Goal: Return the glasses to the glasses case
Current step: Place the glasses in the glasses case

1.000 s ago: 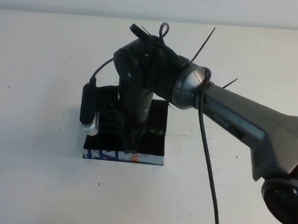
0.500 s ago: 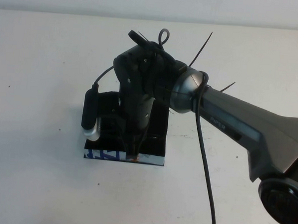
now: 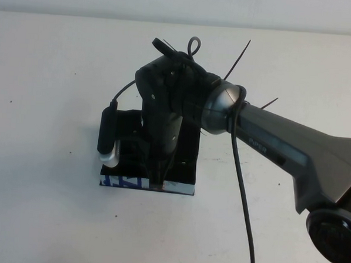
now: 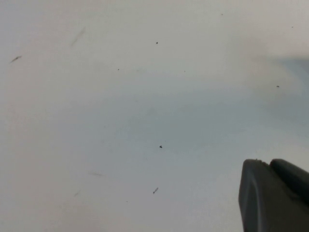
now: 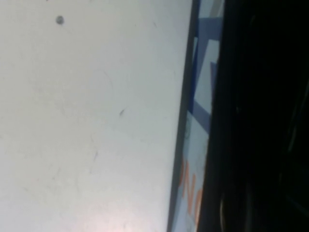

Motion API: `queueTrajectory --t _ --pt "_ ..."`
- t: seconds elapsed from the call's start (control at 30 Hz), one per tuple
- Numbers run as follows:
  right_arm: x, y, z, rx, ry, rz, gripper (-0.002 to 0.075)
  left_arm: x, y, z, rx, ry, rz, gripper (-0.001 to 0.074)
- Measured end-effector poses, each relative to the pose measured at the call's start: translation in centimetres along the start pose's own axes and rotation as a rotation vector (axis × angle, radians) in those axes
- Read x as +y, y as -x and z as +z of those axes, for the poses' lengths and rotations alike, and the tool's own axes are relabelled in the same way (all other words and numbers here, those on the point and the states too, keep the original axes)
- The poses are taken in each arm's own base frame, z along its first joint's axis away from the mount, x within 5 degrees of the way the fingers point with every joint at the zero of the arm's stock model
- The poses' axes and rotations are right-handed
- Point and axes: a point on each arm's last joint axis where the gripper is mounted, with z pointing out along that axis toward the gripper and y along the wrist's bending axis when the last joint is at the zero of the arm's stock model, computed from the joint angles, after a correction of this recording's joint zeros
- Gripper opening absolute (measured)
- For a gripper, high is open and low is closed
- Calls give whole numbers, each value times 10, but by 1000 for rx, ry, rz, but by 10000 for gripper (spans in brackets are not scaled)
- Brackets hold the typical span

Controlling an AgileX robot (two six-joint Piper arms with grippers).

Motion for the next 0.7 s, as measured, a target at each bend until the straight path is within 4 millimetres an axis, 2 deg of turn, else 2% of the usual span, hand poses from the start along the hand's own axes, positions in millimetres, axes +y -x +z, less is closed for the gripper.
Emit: queueTrajectory --t 0.1,0.23,0.3,0.47,0.7 --pt "0 0 0 -3 3 4 130 0 0 0 0 0 0 -4" --pt "1 0 -2 -7 3 7 291 0 0 0 0 0 0 -4" --pt "0 1 -8 -16 -6 7 337 0 0 0 0 0 0 -4" --pt "0 1 -31 -44 -40 8 371 0 0 0 0 0 0 -4" --pt "0 1 -42 -58 -59 8 350 0 0 0 0 0 0 -4"
